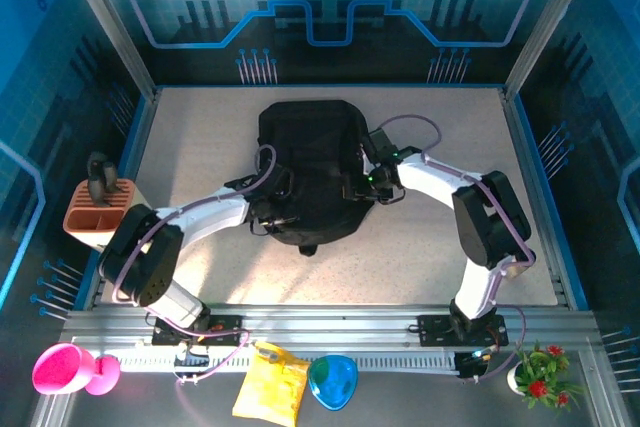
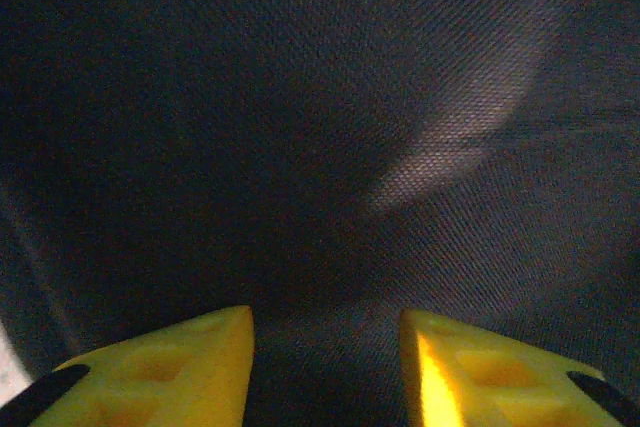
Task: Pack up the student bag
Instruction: Move the student bag to the center of the table, then unzip the student bag at the center of the table.
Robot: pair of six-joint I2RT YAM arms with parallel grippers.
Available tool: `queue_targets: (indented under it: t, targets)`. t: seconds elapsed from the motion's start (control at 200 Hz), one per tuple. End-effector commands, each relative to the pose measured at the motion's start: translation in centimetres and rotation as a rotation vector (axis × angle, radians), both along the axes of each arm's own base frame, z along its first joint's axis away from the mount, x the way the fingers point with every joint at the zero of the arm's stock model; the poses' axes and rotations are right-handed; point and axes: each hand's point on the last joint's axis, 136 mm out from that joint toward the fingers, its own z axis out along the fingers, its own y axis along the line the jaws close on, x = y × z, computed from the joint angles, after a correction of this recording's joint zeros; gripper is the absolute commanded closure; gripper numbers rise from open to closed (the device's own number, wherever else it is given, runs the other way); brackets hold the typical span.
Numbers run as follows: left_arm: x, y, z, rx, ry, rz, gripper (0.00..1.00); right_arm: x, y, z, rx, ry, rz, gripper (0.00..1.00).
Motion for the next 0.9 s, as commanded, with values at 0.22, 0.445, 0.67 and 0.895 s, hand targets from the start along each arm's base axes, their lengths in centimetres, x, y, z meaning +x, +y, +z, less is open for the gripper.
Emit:
queue_targets:
  t: [0.22,0.445,0.67,0.895]
  targets:
    - [6.9,0.9,7.9,0.103,-0.163,-0.022,0.50,-0.5,-0.8,2.4,-0.005,-0.054,-0.012,0.42]
    - [12.4,0.6,8.4,0.177,-0.180,-0.024,0.51,-0.6,-1.1,1.9,-0.018,-0.045,-0.018,0.42]
    - [15.0,-0.1,6.6,0.213,-0.138,-0.055,0.57,-0.8,-1.2,1.7,-0.017,-0.036,-0.026,0.43]
    - [15.5,-0.4,5.0,0.221,-0.096,-0.066,0.64,-0.8,-1.1,1.1,-0.019,-0.020,-0.028,0.43]
